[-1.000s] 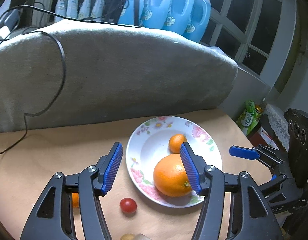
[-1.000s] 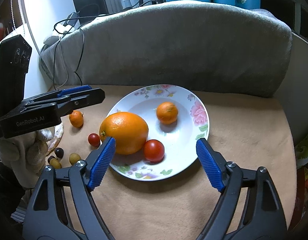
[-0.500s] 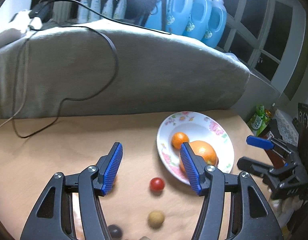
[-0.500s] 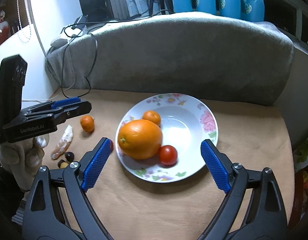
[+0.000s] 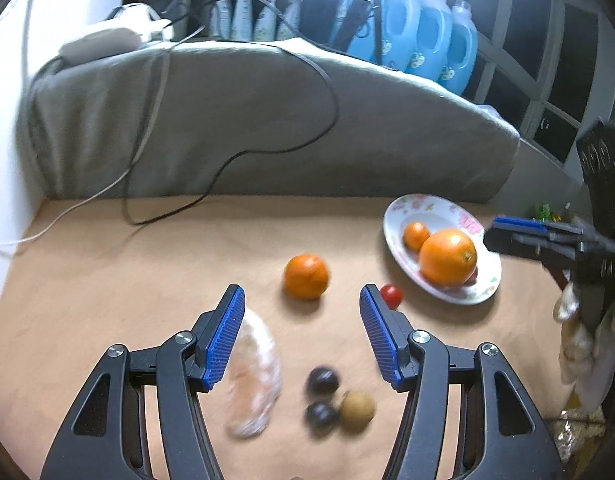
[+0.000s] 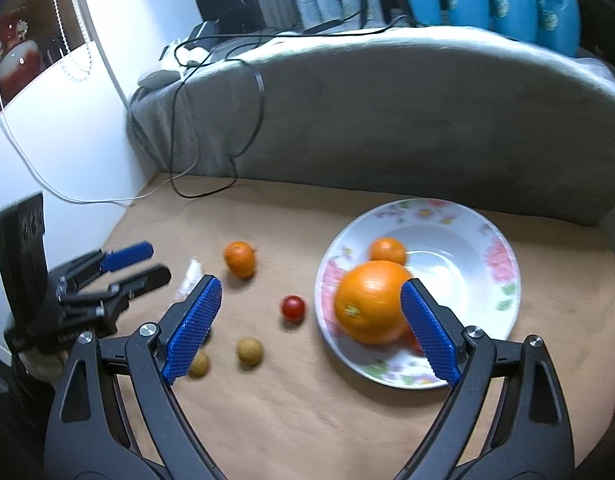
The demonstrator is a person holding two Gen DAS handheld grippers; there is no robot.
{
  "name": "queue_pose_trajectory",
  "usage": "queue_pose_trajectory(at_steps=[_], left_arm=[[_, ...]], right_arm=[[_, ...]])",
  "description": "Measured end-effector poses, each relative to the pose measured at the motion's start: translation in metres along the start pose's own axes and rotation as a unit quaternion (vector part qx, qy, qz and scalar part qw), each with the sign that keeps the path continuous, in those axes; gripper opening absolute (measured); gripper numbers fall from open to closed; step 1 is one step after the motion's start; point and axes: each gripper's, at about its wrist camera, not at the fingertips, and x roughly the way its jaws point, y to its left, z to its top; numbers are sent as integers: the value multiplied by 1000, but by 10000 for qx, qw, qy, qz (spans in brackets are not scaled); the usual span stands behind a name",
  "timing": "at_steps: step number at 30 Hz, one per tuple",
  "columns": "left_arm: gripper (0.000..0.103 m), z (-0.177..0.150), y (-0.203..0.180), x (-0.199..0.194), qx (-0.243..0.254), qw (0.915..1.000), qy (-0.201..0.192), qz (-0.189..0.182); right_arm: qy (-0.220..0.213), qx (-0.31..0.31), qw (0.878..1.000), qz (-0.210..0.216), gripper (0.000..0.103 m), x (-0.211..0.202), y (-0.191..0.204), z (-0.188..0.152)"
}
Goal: Organize fruits
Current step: 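Withdraw both grippers from the plate and move the left gripper to the pomelo segment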
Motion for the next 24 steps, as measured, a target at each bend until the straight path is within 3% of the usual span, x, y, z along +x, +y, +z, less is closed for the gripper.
queue_pose_trajectory(at_steps=[6, 19, 24], left_arm=[[59, -22, 15, -9, -23, 9998, 73, 190], [54, -55, 34, -9, -169, 9991, 338, 180], [49, -65, 34, -4, -172, 9988, 459, 77]], right_arm=[[208, -136, 9994, 238, 93, 22, 24, 10], [792, -173, 9937, 778, 93, 75, 74, 25], [1124, -202, 9899, 840, 82, 100, 95, 24]])
